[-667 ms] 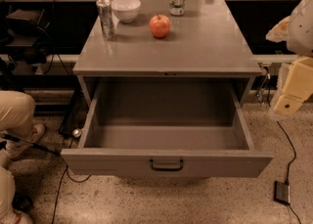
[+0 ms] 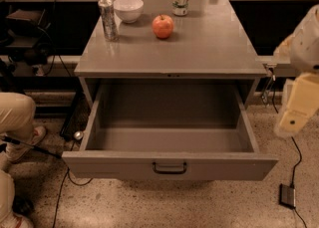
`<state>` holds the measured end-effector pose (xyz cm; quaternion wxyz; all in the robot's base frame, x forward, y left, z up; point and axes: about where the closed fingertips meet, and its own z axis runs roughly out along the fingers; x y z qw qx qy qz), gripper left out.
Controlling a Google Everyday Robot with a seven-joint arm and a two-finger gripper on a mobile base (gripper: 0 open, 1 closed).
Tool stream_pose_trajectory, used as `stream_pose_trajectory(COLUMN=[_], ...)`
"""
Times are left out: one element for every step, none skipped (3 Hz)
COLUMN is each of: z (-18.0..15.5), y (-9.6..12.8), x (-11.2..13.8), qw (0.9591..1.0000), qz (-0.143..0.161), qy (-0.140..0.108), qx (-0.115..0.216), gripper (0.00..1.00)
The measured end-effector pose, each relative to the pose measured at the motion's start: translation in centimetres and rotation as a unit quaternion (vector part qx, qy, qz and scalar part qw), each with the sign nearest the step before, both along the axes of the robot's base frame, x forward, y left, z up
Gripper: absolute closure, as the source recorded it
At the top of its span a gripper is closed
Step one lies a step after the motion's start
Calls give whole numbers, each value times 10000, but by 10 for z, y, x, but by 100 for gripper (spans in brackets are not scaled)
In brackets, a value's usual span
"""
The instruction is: Close top drawer
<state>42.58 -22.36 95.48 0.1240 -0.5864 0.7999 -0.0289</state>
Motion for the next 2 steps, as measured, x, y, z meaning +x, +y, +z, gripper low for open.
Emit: stream_pose_trajectory(z=[-59, -122], y=[-17, -27], x=[-38, -78], qw=[9943, 9801], qz=[-691, -1231], qy=[803, 1541], qx=[-141, -225], gripper=[0, 0])
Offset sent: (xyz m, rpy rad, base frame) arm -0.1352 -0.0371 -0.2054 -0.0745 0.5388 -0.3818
